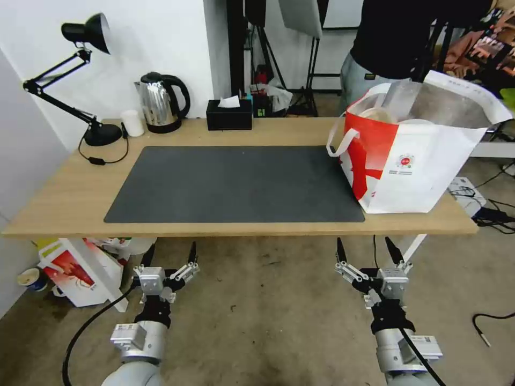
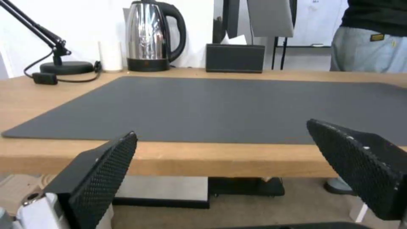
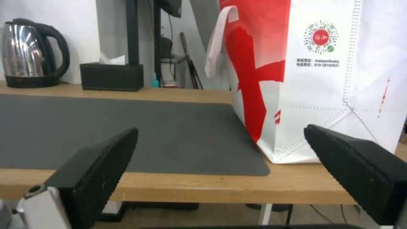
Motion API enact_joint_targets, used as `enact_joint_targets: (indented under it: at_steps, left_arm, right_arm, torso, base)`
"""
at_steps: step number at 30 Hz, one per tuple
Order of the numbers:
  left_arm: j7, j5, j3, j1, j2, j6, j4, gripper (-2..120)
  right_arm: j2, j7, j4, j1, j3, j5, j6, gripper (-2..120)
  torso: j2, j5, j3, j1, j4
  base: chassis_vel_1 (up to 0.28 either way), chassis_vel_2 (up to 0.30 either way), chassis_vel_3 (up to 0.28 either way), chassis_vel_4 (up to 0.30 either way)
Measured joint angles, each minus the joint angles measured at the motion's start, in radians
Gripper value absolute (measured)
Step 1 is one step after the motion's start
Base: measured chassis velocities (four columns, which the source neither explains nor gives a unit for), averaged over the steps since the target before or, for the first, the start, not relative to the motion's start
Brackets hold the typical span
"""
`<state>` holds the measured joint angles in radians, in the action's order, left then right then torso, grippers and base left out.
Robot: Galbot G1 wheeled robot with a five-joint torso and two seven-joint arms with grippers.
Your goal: Pick up the trash from the table and place it into the takeout bag.
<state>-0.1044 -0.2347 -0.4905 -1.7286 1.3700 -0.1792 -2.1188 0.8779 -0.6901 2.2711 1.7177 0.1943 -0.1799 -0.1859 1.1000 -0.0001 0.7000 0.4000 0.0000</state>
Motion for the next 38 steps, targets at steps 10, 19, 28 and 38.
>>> enact_joint_targets:
  at_steps: [10,19,28,38]
  left_arm:
    - [0.006,-0.014,-0.008,0.003,-0.004,0.004,-0.006,100]
    - [0.005,-0.008,-0.008,0.003,-0.004,0.018,-0.006,100]
    - [0.005,-0.008,-0.008,0.002,-0.004,0.018,-0.005,100]
    - [0.004,-0.007,-0.008,0.002,-0.004,0.018,-0.004,100]
  right_arm:
    - [0.0,0.0,0.0,0.0,0.0,0.0,0.0,100]
    - [0.0,0.0,0.0,0.0,0.0,0.0,0.0,100]
    - [0.0,0.0,0.0,0.0,0.0,0.0,0.0,100]
    - [0.0,0.0,0.0,0.0,0.0,0.0,0.0,100]
  torso:
    - [0.0,0.0001,0.0,0.0,0.0]
    - [0.0,0.0001,0.0,0.0,0.0]
    - [0.0,0.0001,0.0,0.0,0.0]
    - [0.0,0.0001,0.0,0.0,0.0]
  base:
    - [0.0,0.0,0.0,0.0]
    - [0.0,0.0,0.0,0.0]
    - [0.0,0.0,0.0,0.0]
    - [0.0,0.0,0.0,0.0]
